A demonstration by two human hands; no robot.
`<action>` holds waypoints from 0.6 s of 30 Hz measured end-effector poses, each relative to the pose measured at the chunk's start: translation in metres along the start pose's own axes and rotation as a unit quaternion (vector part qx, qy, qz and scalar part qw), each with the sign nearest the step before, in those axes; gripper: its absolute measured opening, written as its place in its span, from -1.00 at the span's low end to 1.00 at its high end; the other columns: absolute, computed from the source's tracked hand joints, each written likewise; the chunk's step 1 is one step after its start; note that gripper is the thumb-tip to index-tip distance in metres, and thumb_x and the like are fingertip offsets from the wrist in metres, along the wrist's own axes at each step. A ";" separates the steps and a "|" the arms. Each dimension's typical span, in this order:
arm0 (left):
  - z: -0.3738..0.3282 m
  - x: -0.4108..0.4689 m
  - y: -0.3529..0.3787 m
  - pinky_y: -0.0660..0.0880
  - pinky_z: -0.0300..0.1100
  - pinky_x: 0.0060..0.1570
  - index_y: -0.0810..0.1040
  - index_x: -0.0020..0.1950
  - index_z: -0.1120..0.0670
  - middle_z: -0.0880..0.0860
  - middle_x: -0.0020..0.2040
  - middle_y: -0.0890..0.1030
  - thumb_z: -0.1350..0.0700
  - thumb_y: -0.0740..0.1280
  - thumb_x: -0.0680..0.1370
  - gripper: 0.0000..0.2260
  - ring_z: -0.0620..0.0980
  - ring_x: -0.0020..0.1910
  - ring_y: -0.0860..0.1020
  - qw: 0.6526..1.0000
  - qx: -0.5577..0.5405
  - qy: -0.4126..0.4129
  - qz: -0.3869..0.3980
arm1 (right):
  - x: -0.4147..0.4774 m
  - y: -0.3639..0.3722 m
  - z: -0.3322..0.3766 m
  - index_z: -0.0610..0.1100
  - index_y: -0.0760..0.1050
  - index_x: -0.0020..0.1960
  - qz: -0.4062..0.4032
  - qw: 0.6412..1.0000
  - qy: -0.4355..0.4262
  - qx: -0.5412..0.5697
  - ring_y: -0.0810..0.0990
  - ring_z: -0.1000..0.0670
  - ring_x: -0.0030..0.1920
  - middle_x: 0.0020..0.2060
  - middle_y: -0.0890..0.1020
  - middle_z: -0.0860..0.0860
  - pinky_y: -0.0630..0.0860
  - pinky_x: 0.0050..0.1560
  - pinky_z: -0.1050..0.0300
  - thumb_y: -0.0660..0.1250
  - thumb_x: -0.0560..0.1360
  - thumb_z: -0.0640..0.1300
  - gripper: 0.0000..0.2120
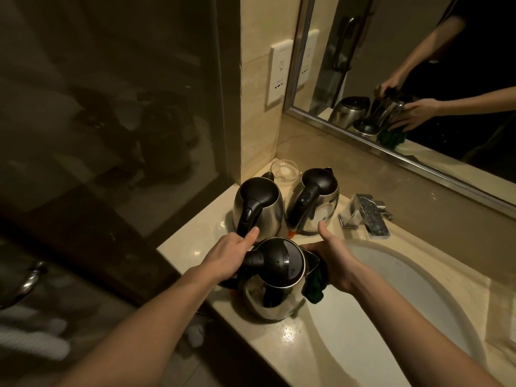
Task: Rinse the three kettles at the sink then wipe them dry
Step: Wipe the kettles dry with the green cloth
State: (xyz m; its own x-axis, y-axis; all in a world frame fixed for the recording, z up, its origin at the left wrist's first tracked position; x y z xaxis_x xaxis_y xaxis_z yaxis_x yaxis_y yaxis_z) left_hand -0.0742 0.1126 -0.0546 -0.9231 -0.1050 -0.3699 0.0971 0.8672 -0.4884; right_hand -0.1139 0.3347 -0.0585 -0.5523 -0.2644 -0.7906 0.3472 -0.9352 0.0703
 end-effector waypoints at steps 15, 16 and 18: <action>0.005 0.009 -0.006 0.36 -0.03 -0.19 0.32 -0.42 0.08 0.05 -0.41 0.43 -0.26 0.06 0.65 -0.43 0.05 -0.33 0.46 0.995 -0.015 0.014 -0.095 | 0.007 -0.008 -0.024 -0.22 0.55 0.20 0.006 0.999 0.039 0.002 0.36 -0.27 0.42 0.43 0.43 -0.24 0.14 0.49 -0.35 -0.10 0.52 0.48 -0.15; 0.006 0.010 -0.006 0.36 -0.03 -0.19 0.33 -0.41 0.08 0.06 -0.41 0.43 -0.26 0.06 0.65 -0.43 0.05 -0.33 0.46 0.995 -0.017 0.011 -0.096 | 0.003 -0.007 -0.020 -0.23 0.52 0.30 0.015 0.999 0.036 -0.002 0.38 -0.25 0.41 0.42 0.44 -0.24 0.14 0.49 -0.32 -0.10 0.52 0.48 -0.12; 0.007 0.012 -0.006 0.37 -0.03 -0.17 0.33 -0.42 0.08 0.06 -0.41 0.44 -0.27 0.06 0.65 -0.43 0.07 -0.33 0.47 0.995 -0.025 0.006 -0.099 | -0.001 -0.005 -0.010 -0.23 0.42 0.43 0.036 0.999 0.024 -0.020 0.36 -0.24 0.46 0.43 0.45 -0.19 0.12 0.48 -0.29 -0.12 0.52 0.48 -0.09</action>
State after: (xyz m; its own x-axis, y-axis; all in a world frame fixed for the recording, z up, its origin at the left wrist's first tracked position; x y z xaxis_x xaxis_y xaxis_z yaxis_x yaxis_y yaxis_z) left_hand -0.0833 0.1028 -0.0615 -0.9265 -0.2715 -0.2605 -0.1061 0.8528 -0.5114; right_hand -0.1074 0.3425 -0.0644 -0.4874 -0.3184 -0.8131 0.4152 -0.9036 0.1050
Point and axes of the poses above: each hand's wrist, its own x-axis towards the middle knuckle, its own y-axis out of the palm, z = x × y, the point moved 4 cm from there along x, towards the middle knuckle
